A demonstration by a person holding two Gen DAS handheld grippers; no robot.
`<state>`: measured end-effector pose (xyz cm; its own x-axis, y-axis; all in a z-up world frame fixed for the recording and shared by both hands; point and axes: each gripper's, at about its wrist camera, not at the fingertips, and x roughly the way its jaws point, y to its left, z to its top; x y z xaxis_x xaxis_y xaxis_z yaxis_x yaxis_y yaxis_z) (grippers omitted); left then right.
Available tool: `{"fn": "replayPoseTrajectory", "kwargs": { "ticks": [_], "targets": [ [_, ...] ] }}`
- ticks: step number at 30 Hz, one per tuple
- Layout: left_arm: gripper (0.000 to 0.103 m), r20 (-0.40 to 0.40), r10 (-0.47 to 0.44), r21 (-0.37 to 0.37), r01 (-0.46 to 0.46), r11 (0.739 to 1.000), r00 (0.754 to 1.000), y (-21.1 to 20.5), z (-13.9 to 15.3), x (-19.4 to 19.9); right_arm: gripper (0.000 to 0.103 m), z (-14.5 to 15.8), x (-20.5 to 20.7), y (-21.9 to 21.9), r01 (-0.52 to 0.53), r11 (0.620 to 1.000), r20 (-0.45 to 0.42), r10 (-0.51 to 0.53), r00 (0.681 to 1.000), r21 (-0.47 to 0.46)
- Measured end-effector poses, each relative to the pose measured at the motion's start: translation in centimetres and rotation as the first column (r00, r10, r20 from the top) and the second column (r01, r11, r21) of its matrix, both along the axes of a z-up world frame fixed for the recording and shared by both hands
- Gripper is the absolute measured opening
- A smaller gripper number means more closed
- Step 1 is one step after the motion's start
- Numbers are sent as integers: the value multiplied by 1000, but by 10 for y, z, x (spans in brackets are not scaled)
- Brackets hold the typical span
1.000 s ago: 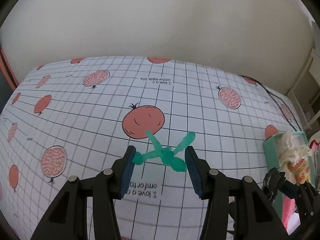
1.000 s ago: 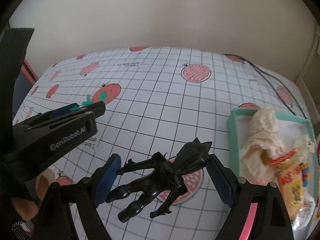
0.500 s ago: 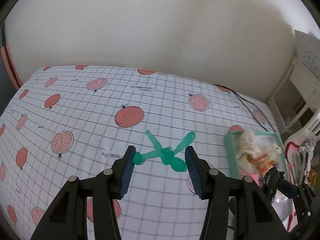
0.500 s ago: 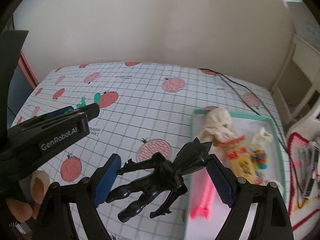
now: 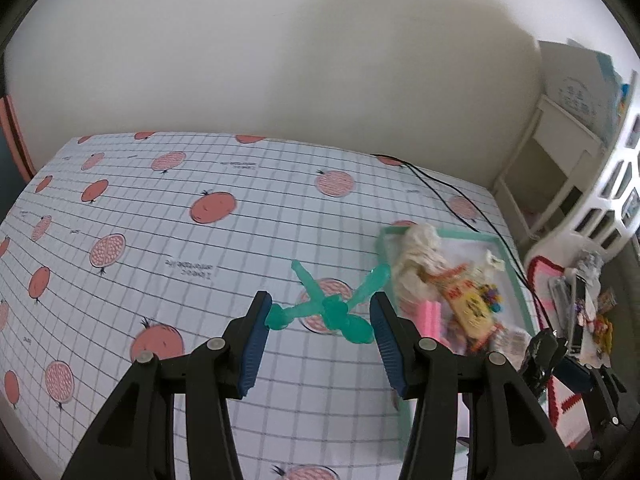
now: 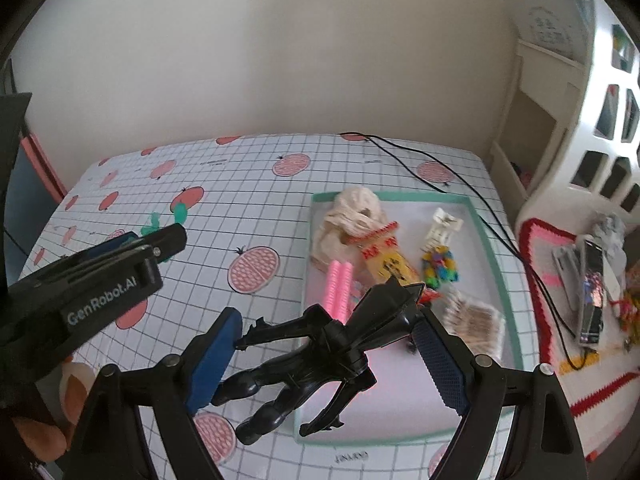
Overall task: Organize objects
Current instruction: 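Carry action figure with right tool while left tool carries green toy over tray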
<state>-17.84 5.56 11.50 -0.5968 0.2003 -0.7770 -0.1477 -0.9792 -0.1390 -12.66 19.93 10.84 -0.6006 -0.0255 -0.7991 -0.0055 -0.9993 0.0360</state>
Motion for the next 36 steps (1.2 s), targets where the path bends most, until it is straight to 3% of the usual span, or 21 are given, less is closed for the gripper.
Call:
{"fn": "replayPoseTrajectory", "kwargs": {
  "ticks": [11, 36],
  "targets": [
    [53, -3, -46, 8, 46, 999, 999, 32, -1, 30, 88, 3, 22, 43, 55, 998, -38, -55, 998, -13],
    [53, 57, -178, 6, 178, 984, 982, 107, -47, 13, 89, -49, -6, 76, 68, 997, 18, -69, 997, 43]
  ]
}}
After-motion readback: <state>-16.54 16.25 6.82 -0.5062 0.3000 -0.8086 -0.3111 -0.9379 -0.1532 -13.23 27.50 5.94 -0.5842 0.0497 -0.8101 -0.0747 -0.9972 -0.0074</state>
